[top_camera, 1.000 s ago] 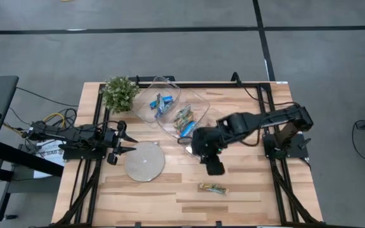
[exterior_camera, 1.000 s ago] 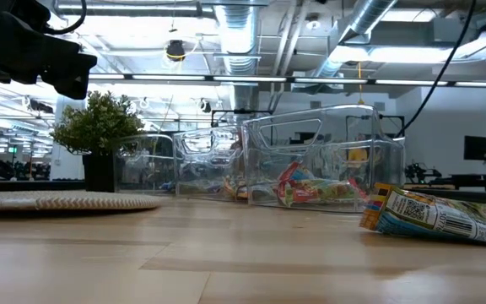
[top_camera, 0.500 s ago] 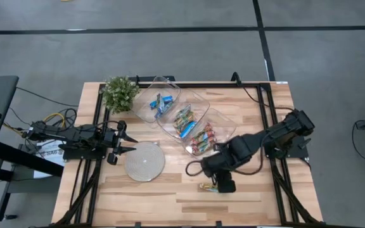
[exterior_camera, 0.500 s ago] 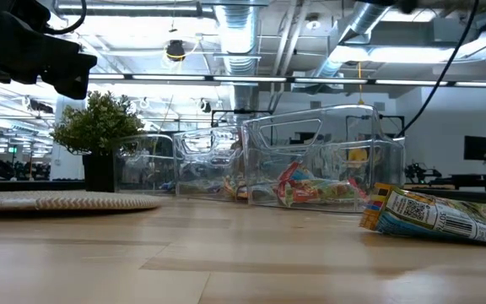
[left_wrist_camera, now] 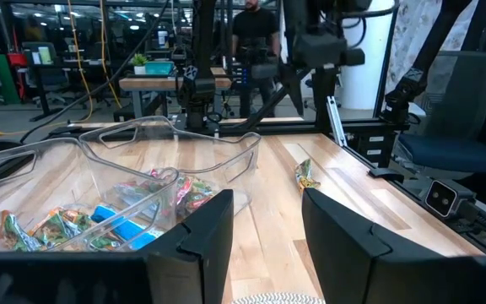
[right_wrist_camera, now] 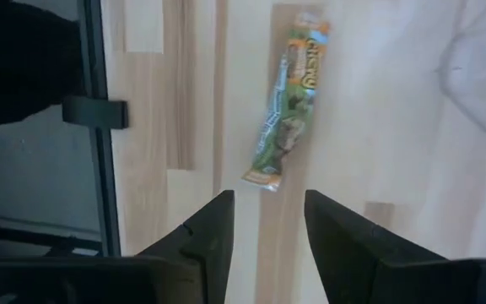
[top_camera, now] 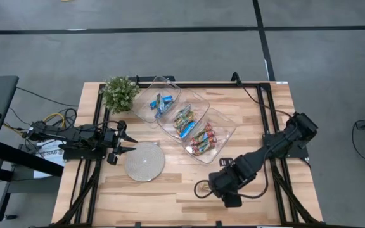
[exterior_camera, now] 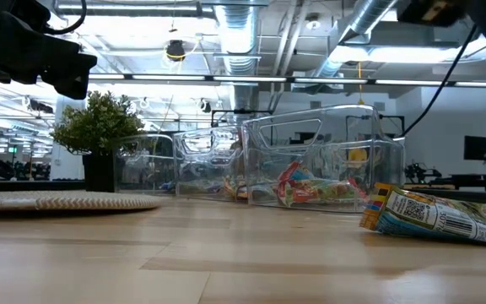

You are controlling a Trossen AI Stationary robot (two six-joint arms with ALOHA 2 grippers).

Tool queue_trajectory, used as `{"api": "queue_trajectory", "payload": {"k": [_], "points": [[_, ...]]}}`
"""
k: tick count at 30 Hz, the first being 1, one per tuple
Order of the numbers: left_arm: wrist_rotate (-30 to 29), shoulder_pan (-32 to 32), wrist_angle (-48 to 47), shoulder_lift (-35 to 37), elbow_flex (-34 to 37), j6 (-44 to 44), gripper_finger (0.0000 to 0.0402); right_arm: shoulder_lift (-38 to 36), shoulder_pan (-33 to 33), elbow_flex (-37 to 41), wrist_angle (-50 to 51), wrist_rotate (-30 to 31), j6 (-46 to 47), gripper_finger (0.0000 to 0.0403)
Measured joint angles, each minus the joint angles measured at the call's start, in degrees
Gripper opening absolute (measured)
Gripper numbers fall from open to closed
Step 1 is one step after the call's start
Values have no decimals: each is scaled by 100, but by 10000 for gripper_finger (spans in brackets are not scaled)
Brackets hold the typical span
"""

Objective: Pick and place Granola Bars by type
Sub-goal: Put the yellow granola bar into the middle transparent bin

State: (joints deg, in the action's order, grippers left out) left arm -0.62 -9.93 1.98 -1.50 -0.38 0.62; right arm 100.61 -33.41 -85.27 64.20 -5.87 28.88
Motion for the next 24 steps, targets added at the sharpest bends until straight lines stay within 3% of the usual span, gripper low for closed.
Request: {"api": "queue_trajectory", "payload": {"k": [8,18,24], "points": [[0,0,0,0,2,0,138,-3,-159,809,-1176,153,118,164],[0,1,0,0,1,2,138,-6,-169,1393,-1976,364,173,250],[1,1,0,0,1,1,138,-6,-133,1820,-2681,452,170,260]]}}
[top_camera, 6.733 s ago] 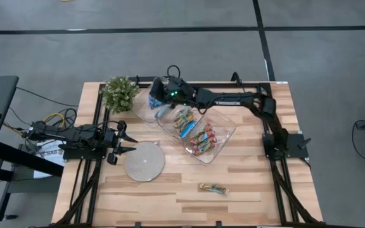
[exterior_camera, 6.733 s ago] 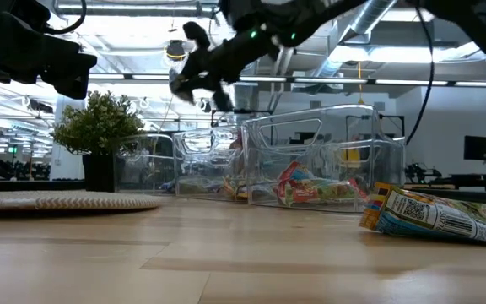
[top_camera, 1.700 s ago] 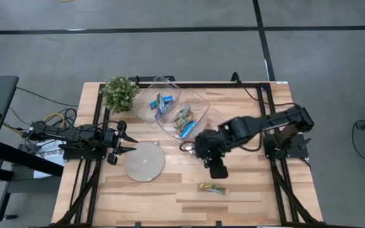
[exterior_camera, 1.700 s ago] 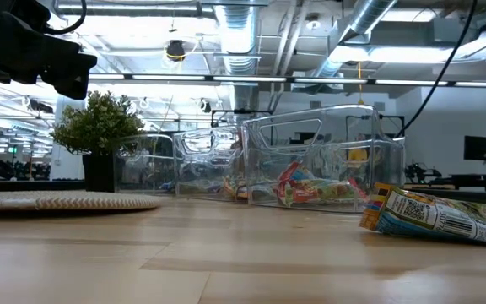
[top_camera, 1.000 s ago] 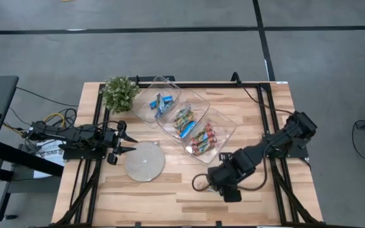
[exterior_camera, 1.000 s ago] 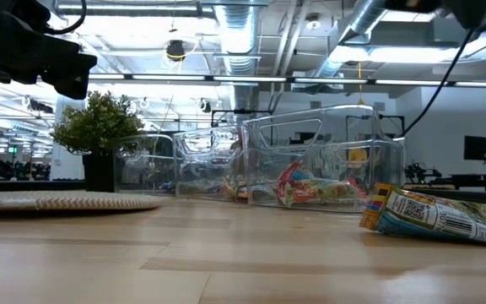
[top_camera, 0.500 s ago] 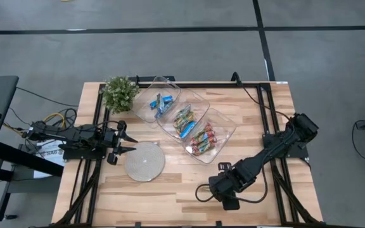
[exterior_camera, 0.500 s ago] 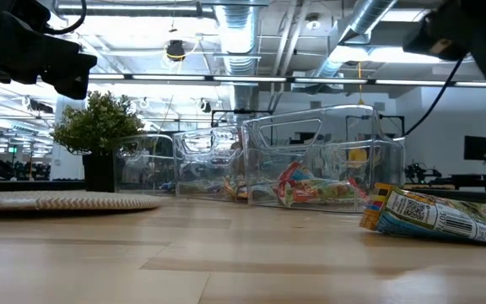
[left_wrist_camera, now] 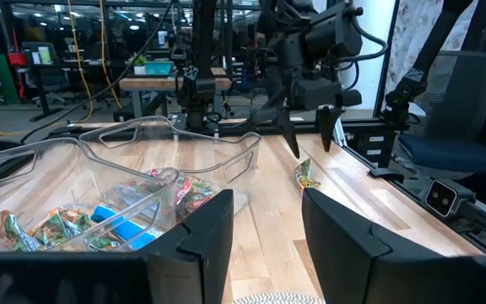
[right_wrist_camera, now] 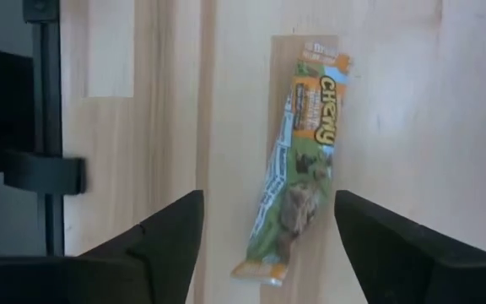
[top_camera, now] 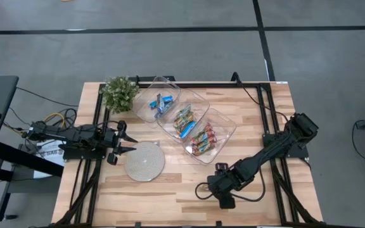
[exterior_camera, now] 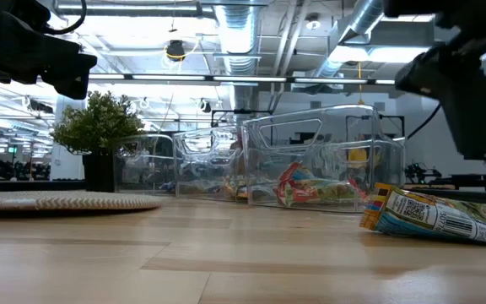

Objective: Pick and place Granola Bars by type
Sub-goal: Put the yellow granola bar into the middle transparent bin

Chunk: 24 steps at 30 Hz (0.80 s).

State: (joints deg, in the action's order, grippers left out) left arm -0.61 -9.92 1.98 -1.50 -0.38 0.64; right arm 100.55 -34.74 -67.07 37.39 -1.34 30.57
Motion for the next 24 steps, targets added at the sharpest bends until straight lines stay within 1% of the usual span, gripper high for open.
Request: {"api": "queue_trajectory", "payload": {"k": [3,6,11,13,17,19,21,24], "points": [[-1,0,0,0,-1,0,138,1,0,218,-339,-1,-1,260],[1,-1,0,0,1,1,138,2,27,339,-369,50,-5,260],[-1,-1,0,0,1,1,138,4,117,528,-383,405,-8,260],[-1,1,0,0,1,-1,138,4,125,556,-403,449,-7,260],[-1,0,0,0,1,1,138,201,157,538,-575,425,-7,260],[1,-1,0,0,0,-1,138,242,133,567,-492,356,-6,260],[-1,0,2,0,0,-1,138,464,126,505,-925,201,-10,260],[-1,0,3,-20,1,1,138,645,143,491,-1002,174,-57,260]]}}
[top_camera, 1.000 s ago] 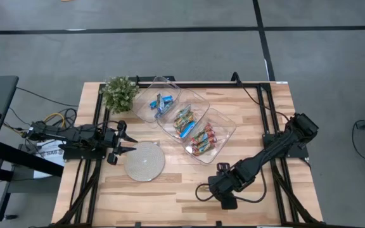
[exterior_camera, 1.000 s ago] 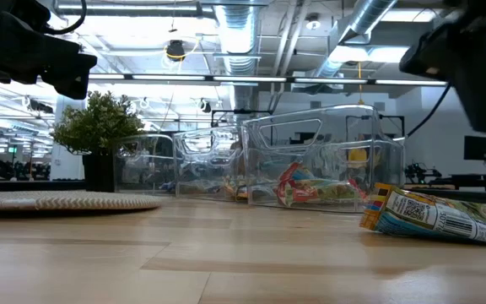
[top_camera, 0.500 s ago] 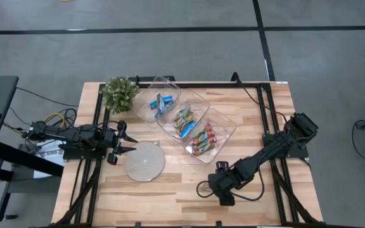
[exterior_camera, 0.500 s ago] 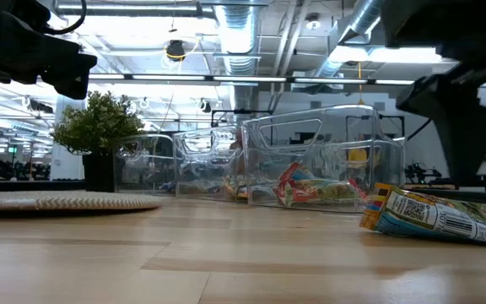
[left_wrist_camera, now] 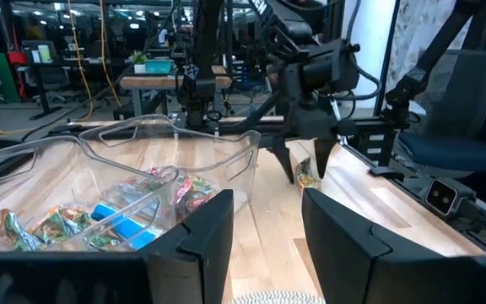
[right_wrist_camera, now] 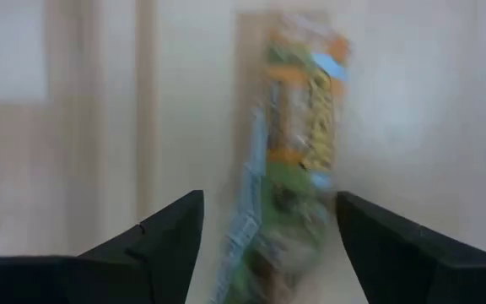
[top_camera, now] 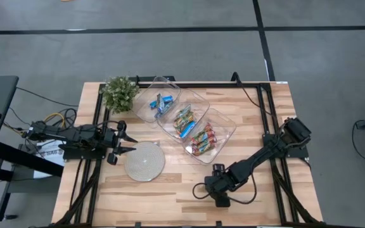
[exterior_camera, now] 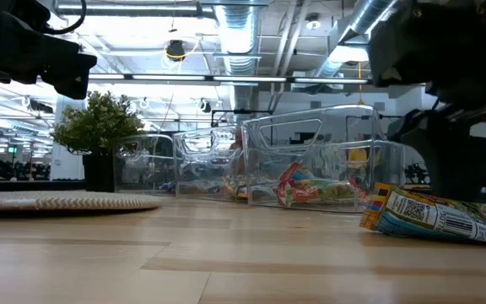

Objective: Pick and place Granola Bars by type
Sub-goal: Put the yellow granola bar into the middle transparent bin

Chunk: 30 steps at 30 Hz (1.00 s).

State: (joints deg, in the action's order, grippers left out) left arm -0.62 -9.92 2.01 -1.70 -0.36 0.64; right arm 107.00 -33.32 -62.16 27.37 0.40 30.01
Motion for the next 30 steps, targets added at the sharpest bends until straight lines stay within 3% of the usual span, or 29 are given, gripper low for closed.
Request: {"api": "queue_trajectory", "payload": {"k": [10,23,30], "points": [[-3,-2,-3,-94,-1,-1,138,183,37,-25,-128,-4,17,250],[-9,-1,-3,-93,-1,-2,138,197,52,-18,-54,28,441,113],[-10,-1,-2,-93,-2,-1,138,201,52,-16,-87,11,650,69]]}}
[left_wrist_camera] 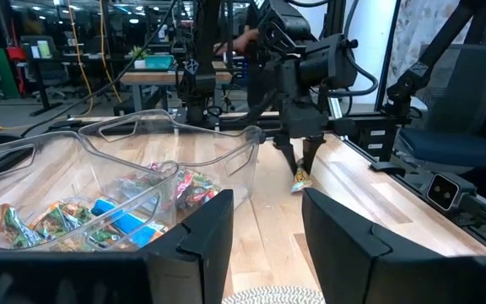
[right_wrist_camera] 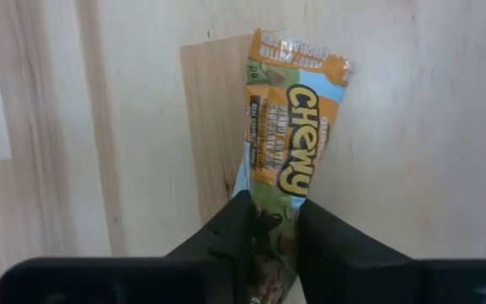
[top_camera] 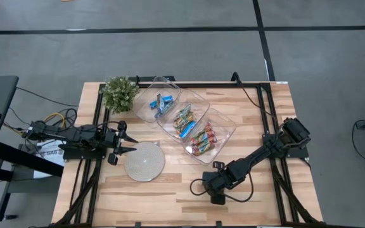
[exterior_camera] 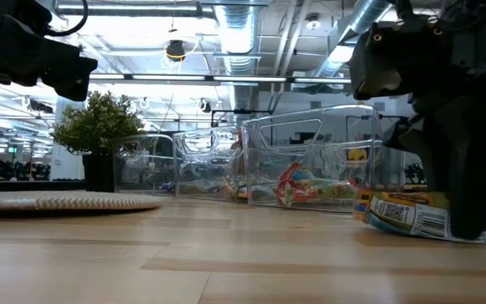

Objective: Pick and place Granola Bars by type
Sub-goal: Put the yellow granola bar into the middle transparent bin

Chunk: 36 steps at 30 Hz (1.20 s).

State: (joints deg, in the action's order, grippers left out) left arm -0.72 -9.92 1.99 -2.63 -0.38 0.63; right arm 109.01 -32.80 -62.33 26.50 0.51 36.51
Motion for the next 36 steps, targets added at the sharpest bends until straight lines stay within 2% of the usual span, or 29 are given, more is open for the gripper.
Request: {"api": "queue_trajectory", "payload": {"k": [8,13,17,26,30,36], "points": [[-1,-1,-1,0,2,1,138,36,4,-199,-87,-260,101,50],[-3,-1,-1,0,2,-1,138,71,37,-442,-323,-665,103,49],[-4,-1,1,0,1,-1,138,67,99,-510,-1056,-1103,130,49],[-7,-1,0,0,2,-1,138,57,363,-533,-2665,-1229,963,49],[-8,1,1,0,0,1,138,46,570,-533,-3627,-1489,1361,49],[-8,0,1,2,0,-1,138,37,858,-538,-5008,-1525,1988,49]]}}
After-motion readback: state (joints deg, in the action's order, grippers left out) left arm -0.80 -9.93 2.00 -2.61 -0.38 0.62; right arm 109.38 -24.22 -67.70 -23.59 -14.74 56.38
